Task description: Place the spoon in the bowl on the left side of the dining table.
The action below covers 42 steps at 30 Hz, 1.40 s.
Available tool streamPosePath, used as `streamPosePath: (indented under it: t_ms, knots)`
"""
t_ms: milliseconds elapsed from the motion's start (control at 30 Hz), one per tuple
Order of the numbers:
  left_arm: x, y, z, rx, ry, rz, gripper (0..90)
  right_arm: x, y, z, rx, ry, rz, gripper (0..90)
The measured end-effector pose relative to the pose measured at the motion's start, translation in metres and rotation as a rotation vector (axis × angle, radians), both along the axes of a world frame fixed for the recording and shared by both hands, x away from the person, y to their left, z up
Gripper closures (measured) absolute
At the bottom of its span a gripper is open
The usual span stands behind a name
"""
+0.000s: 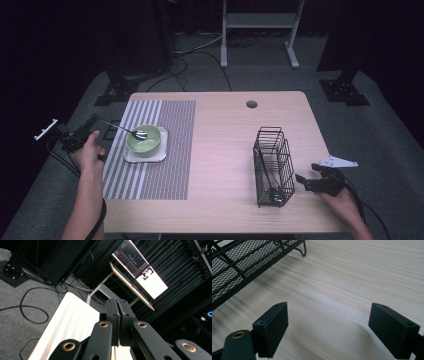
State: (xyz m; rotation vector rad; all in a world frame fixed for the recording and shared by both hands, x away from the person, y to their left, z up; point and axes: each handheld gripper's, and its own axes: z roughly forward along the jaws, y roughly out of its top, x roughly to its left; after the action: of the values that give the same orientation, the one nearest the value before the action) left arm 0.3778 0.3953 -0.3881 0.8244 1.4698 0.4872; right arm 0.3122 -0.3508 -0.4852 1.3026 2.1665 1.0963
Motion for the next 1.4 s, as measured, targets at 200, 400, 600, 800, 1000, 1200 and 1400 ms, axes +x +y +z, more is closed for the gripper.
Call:
streamPosePath:
  t_ms: [200,400,600,800,1000,1200,1400]
  knots:
    - [-0.003,0.003,-0.006,0.008,0.013,0.029,89.0,0.0,0.0,0.0,-0.002,0.002,0.001,14.9]
    - [-0.003,0.004,-0.012,0.005,0.025,0.038,89.0,0.0,0.001,0.0,-0.001,0.004,0.0,14.9]
    - [-0.003,0.002,-0.016,0.014,0.035,0.043,89.0,0.0,0.001,0.0,-0.002,0.002,0.001,14.9]
    - [-0.003,0.002,-0.018,0.021,0.042,0.045,88.8,0.0,0.001,0.0,-0.002,0.005,0.0,14.9]
    - [-0.002,-0.001,-0.024,0.021,0.053,0.044,88.8,0.0,0.001,0.0,-0.003,0.006,0.001,14.9]
    - [0.0,-0.004,-0.028,0.025,0.057,0.04,88.7,0.0,0.001,0.0,-0.002,0.006,0.002,14.9]
    - [-0.001,-0.006,-0.032,0.027,0.063,0.04,88.8,0.0,0.001,0.0,-0.002,0.006,0.001,14.9]
